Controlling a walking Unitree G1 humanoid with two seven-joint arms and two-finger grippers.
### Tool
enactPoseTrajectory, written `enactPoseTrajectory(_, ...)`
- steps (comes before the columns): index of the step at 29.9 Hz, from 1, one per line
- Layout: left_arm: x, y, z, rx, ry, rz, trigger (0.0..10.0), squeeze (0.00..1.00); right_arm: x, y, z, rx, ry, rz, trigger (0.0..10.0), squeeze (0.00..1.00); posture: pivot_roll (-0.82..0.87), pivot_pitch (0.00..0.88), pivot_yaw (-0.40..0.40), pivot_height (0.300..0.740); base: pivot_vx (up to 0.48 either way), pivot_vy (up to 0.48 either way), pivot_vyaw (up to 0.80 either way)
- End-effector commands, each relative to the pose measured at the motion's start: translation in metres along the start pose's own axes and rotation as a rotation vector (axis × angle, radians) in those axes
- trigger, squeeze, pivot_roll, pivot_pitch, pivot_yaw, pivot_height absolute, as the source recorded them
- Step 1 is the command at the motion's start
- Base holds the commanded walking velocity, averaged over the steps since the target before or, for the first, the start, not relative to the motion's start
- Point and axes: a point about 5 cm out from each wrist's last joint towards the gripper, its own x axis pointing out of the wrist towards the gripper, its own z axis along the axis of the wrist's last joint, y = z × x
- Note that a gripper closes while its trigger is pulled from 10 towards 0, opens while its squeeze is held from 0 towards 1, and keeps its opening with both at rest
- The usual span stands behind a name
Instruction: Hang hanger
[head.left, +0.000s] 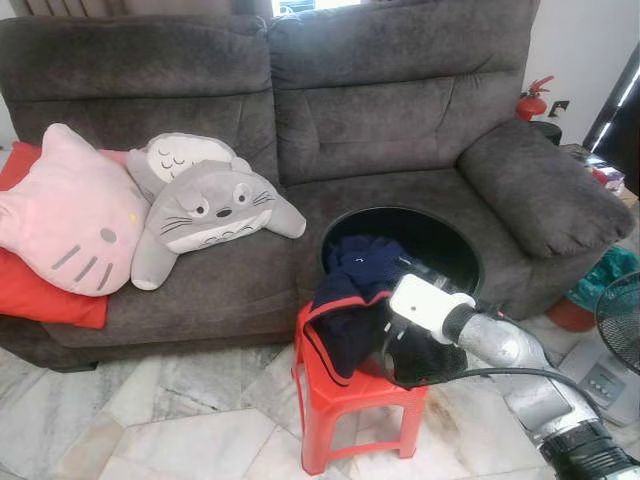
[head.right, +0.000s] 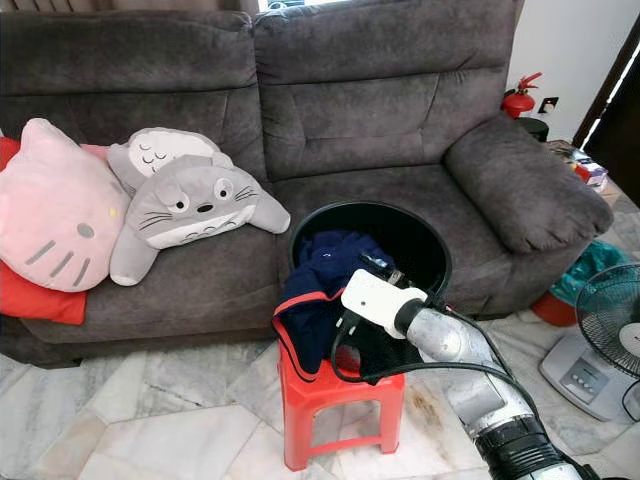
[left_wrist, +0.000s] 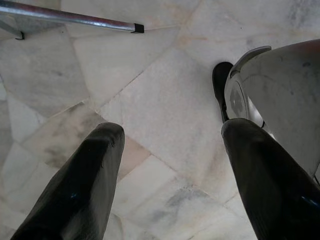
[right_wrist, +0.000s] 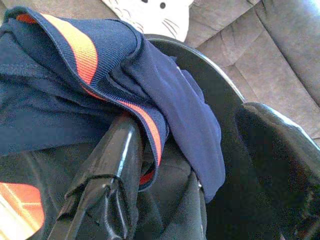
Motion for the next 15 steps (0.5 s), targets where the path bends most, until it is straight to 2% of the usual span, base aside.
enactPoseTrajectory(1,-0.001,0.002,-0.002,0.024,0.005,0.006,10.0,0.0,0.002,-0.001,0.002,-0.002,-0.01,0.003,10.0,0.0,-0.18,0.0,0.038,0.74,0.0,0.0,0.0)
enactPoseTrajectory(6,0.0,0.002,-0.002,0.023,0.002,0.007,10.0,0.0,0.004,0.012,0.002,0.005,-0.039,0.068,10.0,0.0,-0.18,0.0,0.035,0.74,0.0,0.0,0.0)
enactPoseTrajectory(15,0.0,0.001,0.0,0.011,0.0,0.008,10.0,0.0,0.009,0.017,-0.002,0.022,-0.069,0.121,10.0,0.0,-0.17,0.0,0.031,0.74,0.0,0.0,0.0)
